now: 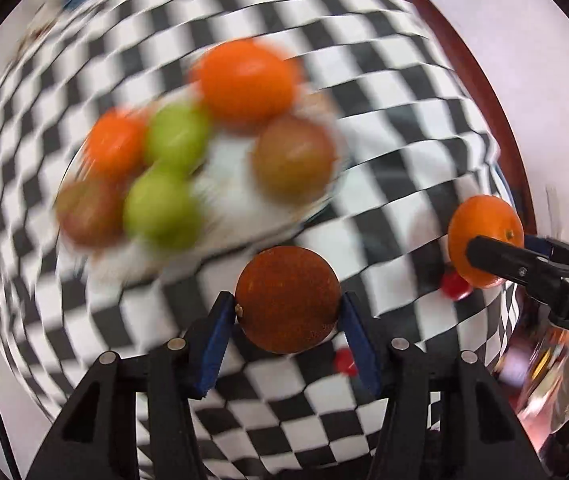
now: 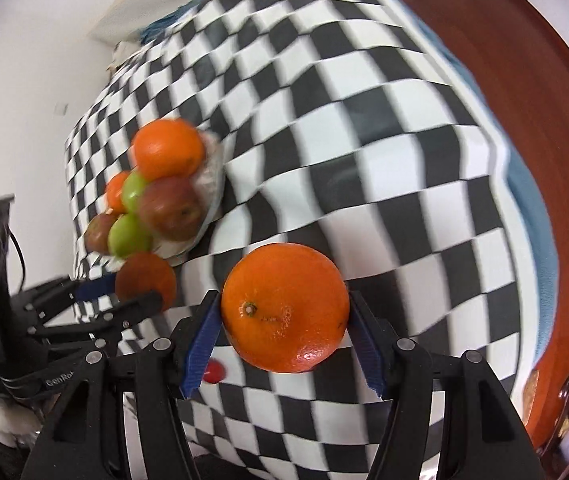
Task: Organize fruits
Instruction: 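Grasp the brown fruit with the left tool while the right tool grasps the tangerine, then place the brown fruit on the plate while the right tool places the tangerine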
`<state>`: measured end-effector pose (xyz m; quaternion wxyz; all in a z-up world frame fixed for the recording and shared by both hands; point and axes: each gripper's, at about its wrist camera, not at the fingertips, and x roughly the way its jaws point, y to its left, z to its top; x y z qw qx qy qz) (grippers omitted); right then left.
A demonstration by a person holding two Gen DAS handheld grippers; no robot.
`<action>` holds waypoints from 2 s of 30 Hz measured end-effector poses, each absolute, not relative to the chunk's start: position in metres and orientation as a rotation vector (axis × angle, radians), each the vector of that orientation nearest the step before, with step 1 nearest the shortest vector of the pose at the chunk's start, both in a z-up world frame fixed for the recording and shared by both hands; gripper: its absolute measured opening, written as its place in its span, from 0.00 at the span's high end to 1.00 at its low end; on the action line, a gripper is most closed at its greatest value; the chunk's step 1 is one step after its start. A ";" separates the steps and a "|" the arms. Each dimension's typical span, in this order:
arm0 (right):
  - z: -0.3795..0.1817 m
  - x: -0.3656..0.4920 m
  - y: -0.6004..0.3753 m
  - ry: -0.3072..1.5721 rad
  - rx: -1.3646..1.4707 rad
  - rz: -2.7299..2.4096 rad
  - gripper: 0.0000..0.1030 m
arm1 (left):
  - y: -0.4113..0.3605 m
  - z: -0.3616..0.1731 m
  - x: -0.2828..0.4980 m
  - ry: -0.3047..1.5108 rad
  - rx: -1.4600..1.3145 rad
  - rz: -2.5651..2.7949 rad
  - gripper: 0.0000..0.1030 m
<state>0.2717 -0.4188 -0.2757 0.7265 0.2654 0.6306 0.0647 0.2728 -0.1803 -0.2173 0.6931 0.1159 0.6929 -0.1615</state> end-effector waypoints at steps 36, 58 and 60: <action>-0.229 0.381 -0.270 1.335 0.379 0.262 0.37 | -0.040 -0.135 0.355 1.352 0.000 -0.159 0.50; -0.269 0.436 -0.249 1.473 0.290 0.155 0.17 | -0.045 -0.237 0.452 1.648 0.009 -0.214 0.28; -0.264 0.435 -0.252 1.458 0.303 0.145 0.04 | -0.044 -0.227 0.451 1.627 0.006 -0.225 0.07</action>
